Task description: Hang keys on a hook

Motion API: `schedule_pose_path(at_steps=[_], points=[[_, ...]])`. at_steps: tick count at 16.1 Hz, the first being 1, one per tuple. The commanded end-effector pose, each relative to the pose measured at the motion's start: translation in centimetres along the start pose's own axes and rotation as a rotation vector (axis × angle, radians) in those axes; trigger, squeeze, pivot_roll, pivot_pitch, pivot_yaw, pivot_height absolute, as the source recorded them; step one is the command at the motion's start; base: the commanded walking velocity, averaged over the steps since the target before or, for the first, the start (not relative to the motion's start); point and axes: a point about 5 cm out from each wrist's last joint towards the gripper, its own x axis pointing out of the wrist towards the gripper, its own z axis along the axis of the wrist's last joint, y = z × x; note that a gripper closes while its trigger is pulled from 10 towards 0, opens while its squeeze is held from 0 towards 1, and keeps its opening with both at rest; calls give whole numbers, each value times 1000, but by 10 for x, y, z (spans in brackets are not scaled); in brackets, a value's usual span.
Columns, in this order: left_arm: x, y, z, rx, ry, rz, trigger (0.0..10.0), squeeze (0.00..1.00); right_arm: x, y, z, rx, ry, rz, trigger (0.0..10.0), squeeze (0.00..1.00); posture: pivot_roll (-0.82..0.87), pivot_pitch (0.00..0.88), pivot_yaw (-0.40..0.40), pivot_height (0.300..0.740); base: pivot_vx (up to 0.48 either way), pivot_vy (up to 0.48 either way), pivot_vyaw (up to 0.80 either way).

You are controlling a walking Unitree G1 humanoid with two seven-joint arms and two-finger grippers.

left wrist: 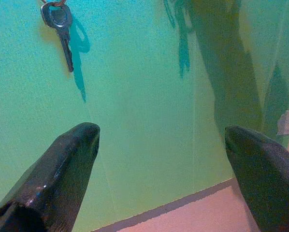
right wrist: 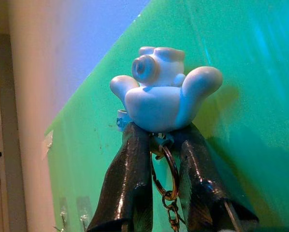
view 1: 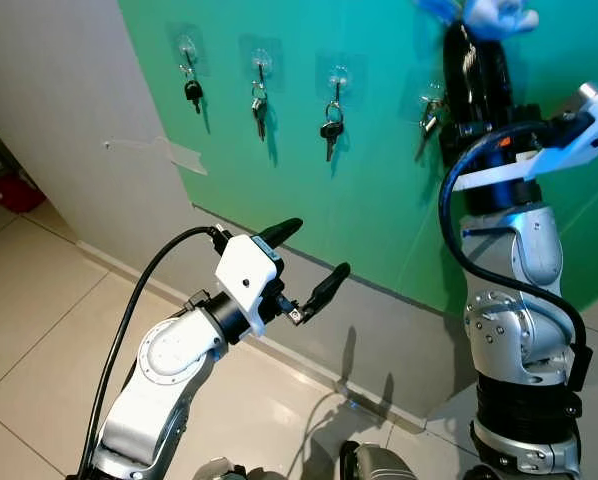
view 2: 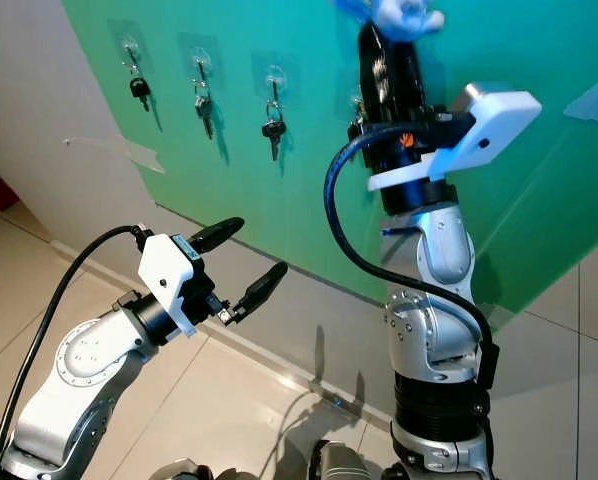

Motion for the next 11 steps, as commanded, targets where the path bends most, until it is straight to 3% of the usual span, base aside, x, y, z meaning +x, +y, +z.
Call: schedule_pose_path(at_steps=[1, 11], points=[[0, -1, 2, 14, -4, -10, 10000, 0, 3, 1, 0, 11, -4, 1, 10000, 0, -81, 108, 26, 740, 0, 0, 0], [-1, -2, 2, 11, 0, -6, 10000, 0, 8, 1, -15, 0, 11, 4, 10000, 0, -75, 115, 22, 740, 0, 0, 0]])
